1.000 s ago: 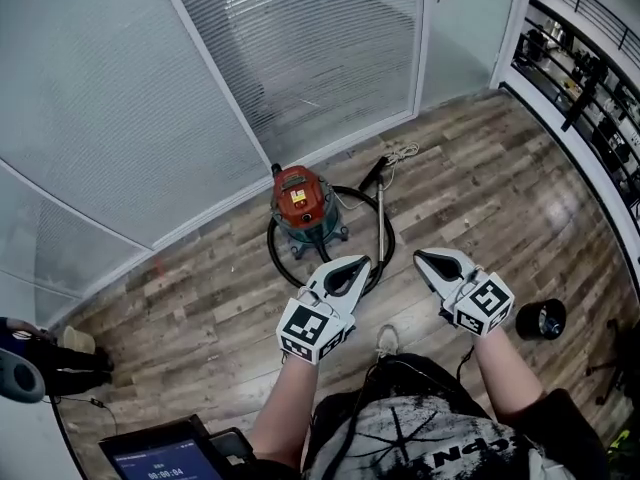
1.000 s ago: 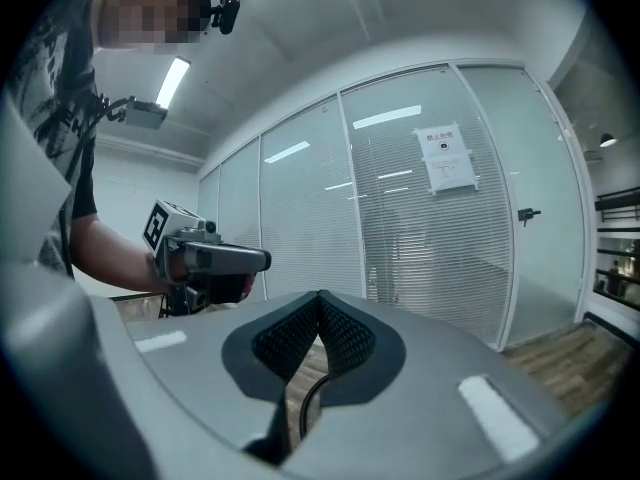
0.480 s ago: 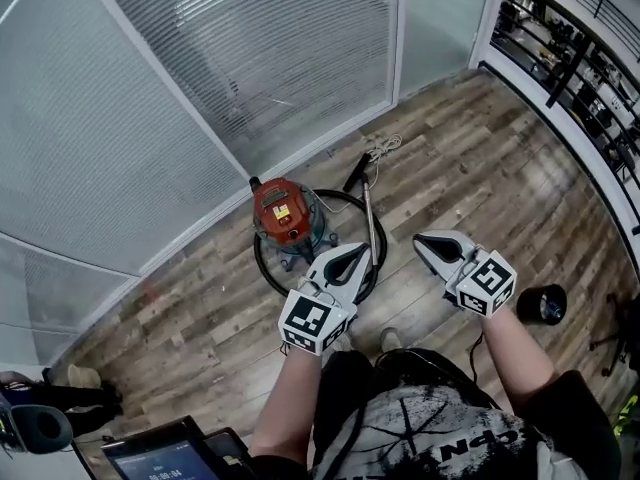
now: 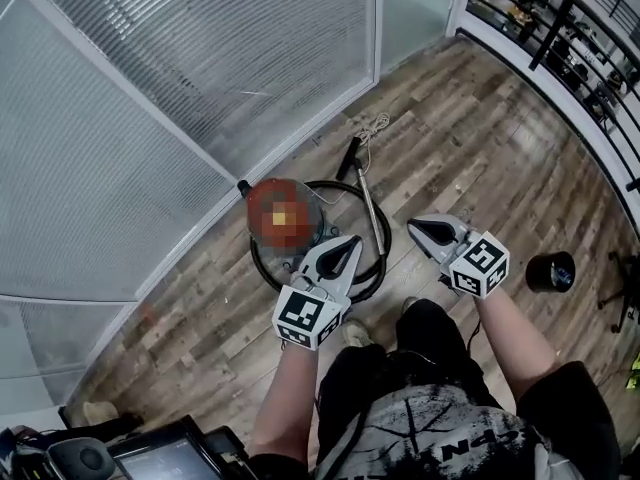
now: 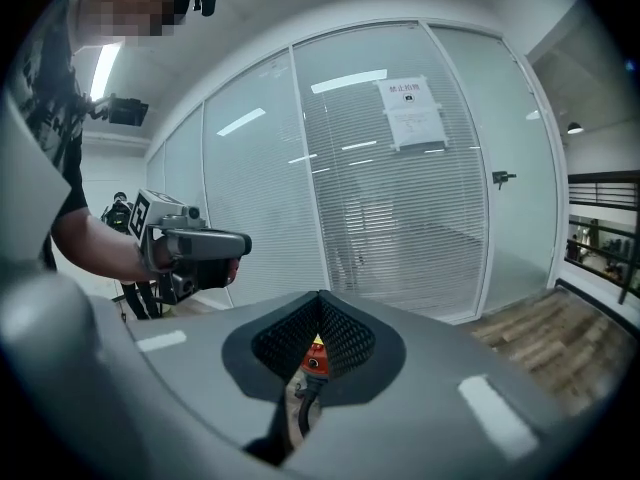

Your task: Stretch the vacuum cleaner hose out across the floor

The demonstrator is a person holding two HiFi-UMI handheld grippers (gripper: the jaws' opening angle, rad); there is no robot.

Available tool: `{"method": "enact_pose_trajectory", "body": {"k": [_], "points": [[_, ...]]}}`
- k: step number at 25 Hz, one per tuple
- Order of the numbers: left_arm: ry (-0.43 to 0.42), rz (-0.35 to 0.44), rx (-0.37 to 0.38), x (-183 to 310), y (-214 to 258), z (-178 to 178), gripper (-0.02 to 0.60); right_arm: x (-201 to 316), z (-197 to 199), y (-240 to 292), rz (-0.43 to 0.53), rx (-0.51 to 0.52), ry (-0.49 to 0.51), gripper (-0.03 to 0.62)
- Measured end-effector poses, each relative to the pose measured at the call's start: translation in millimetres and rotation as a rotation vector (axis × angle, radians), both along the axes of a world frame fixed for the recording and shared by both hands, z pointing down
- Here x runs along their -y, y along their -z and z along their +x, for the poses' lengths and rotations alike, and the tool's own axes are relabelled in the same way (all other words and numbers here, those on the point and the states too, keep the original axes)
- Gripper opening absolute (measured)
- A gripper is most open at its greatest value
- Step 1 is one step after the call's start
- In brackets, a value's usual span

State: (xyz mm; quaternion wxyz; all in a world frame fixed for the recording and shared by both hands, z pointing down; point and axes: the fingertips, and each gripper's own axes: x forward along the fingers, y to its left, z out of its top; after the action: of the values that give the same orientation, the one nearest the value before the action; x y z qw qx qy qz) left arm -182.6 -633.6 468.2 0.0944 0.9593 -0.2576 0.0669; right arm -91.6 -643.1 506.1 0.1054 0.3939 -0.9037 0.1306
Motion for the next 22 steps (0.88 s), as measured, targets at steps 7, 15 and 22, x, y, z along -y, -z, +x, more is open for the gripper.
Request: {"method": "enact_pose_trajectory", "body": {"k": [7, 15, 22], "points": [[0.004, -0.025, 0.011, 41, -54, 11, 0.000, 58, 9, -72, -0.068, 0.006, -0.007, 0.026], [0.073, -0.002, -0.002, 109, -127, 25, 0.000, 136, 25, -176, -0.096, -0.036, 0.044, 0.097], [0.111, 0.013, -0.017, 136, -253, 26, 0.000, 188, 24, -357, -0.191, -0.065, 0.034, 0.164]]}}
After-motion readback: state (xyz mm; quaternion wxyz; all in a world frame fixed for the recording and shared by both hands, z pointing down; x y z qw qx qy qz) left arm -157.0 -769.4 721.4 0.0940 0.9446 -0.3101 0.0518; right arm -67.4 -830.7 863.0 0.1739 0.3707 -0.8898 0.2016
